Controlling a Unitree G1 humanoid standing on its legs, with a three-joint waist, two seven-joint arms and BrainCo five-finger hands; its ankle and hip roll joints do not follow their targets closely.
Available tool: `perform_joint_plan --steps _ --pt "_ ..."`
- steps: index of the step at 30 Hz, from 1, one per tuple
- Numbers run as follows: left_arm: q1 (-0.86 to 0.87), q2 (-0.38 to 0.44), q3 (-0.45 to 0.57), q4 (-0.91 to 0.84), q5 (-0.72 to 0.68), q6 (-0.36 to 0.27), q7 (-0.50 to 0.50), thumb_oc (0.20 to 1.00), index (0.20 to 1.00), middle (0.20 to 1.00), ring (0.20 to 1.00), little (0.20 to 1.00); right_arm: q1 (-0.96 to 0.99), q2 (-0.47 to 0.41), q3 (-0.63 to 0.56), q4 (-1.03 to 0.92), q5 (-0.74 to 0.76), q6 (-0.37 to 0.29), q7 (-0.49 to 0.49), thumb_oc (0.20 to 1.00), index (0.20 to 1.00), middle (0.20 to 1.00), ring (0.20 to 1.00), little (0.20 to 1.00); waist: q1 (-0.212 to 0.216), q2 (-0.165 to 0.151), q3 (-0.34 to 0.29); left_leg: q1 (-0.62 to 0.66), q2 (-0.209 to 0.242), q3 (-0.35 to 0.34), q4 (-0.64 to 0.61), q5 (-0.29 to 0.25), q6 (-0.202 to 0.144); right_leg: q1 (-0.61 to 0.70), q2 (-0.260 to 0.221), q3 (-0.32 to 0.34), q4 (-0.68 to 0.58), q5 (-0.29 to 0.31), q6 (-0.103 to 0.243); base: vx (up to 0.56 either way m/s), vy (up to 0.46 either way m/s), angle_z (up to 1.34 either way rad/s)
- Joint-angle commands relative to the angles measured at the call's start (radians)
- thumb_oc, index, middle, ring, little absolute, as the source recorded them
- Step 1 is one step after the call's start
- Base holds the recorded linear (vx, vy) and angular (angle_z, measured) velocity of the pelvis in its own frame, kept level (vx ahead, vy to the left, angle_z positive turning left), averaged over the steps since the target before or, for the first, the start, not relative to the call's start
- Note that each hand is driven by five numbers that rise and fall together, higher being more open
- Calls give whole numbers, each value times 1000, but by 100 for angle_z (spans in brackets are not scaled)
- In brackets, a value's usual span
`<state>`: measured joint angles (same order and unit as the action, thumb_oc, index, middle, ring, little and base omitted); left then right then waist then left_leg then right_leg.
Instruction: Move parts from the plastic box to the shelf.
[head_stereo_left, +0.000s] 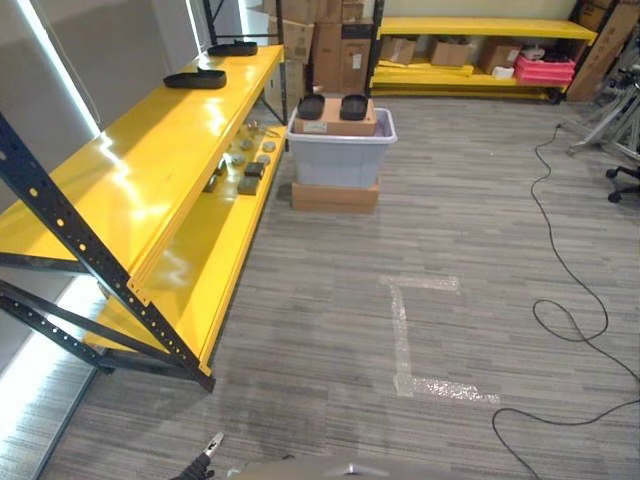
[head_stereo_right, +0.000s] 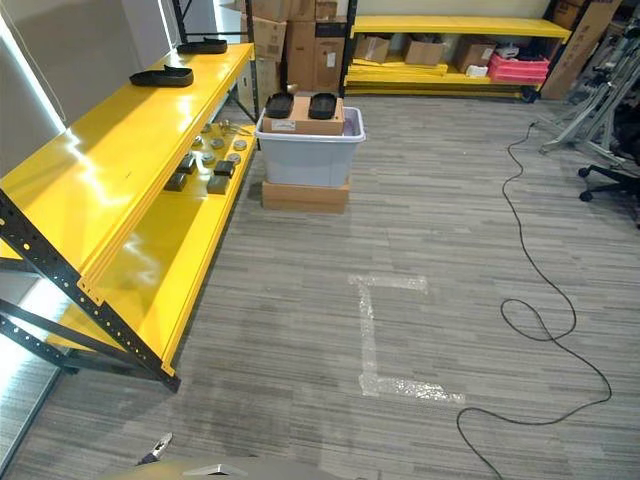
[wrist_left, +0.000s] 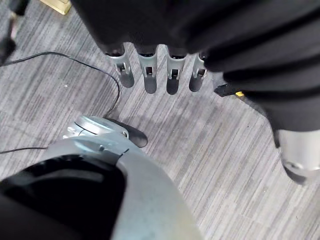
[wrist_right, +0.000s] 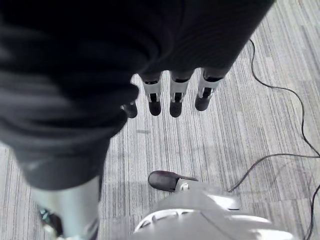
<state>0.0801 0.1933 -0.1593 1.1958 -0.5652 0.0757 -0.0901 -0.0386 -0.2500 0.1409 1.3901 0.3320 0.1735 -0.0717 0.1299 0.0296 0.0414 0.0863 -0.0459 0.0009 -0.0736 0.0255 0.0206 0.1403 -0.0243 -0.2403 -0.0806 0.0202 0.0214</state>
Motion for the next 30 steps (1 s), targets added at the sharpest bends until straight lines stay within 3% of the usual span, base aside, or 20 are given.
perform_joint_plan --steps 1,8,9,10,11,12,14,17,19,20,24,26,30 --pt "-65 -6 -7 33 -13 -51 11 1000 1000 1000 1000 1000 -20 -28 -6 32 88 -50 -11 1000 1000 1000 1000 1000 35 -38 -1 -6 23 33 67 -103 -25 -38 -108 25 11 15 125 36 65 0" --pt "-77 11 -8 13 -7 -56 3 1000 1000 1000 1000 1000 -43 -53 -31 -8 151 -44 11 1000 1000 1000 1000 1000 34 -46 7 -16 -3 15 113 -134 6 -64 -131 61 83 -6 128 63 132 -2" --pt "-79 14 -15 10 -4 -61 6 1000 1000 1000 1000 1000 -51 -57 -31 -12 153 -45 25 1000 1000 1000 1000 1000 28 -46 18 -27 -21 -4 144 -152 33 -102 -131 79 174 -30 122 78 231 -3" --pt "-82 18 -22 5 -16 -66 13 1000 1000 1000 1000 1000 -54 -57 -30 -25 165 -47 32 1000 1000 1000 1000 1000 18 -44 39 -30 -37 -16 163 -165 59 -173 -134 84 305 -11 130 67 221 -7" --pt "-83 20 -25 2 -21 -67 17 1000 1000 1000 1000 1000 -56 -56 -29 -29 173 -50 33 1000 1000 1000 1000 1000 16 -46 45 -33 -45 -19 171 -170 67 -204 -139 87 344 -1 137 14 181 -12" --pt "-83 26 -29 -4 -41 -70 24 1000 1000 1000 1000 1000 -58 -54 -26 -44 178 -56 42 1000 1000 1000 1000 1000 9 -39 69 -33 -53 -27 187 -178 88 -287 -141 87 490 39 155 -4 133 -30" --pt "-83 36 -33 -18 -69 -71 29 1000 1000 1000 1000 1000 -61 -53 -19 -76 172 -58 49 1000 1000 1000 1000 1000 8 -35 97 -46 -64 -23 218 -188 112 -382 -150 87 614 87 164 30 91 -20" --pt "-88 42 -19 -22 -79 -71 27 1000 1000 1000 1000 1000 -67 -47 -5 -98 174 -67 69 1000 1000 1000 1000 1000 7 -58 118 -50 -90 -28 253 -215 114 -393 -156 73 507 142 182 182 -90 -22" --pt "-95 50 0 -16 -78 -67 22 1000 1000 1000 1000 1000 -72 -46 7 -116 177 -71 83 1000 1000 1000 1000 1000 5 -93 127 -38 -115 -46 274 -250 99 -375 -180 71 266 175 201 444 -272 -16" --pt "-92 60 18 -6 -61 -74 6 1000 1000 1000 1000 1000 -73 -42 17 -137 175 -63 86 1000 1000 1000 1000 1000 7 -99 132 -14 -101 -69 288 -280 86 -337 -192 72 72 180 206 559 -313 4" --pt "-77 67 39 0 -55 -95 -22 1000 1000 1000 1000 1000 -61 -29 15 -157 142 -53 85 1000 1000 1000 1000 1000 9 -114 130 16 -70 -83 300 -316 78 -336 -226 84 31 222 227 503 -231 13" --pt "-73 56 43 0 -69 -104 -18 1000 1000 1000 1000 1000 -56 -41 19 -155 122 -47 93 1000 1000 1000 1000 1000 5 -114 113 28 -33 -82 303 -320 56 -298 -215 77 30 176 218 501 -158 12" --pt "-78 35 71 5 -158 -110 -17 1000 1000 1000 1000 1000 -69 -54 42 -146 77 -27 91 1000 1000 1000 1000 1000 -13 -112 79 71 54 -58 307 -309 -8 -269 -176 97 119 117 167 493 -124 21"
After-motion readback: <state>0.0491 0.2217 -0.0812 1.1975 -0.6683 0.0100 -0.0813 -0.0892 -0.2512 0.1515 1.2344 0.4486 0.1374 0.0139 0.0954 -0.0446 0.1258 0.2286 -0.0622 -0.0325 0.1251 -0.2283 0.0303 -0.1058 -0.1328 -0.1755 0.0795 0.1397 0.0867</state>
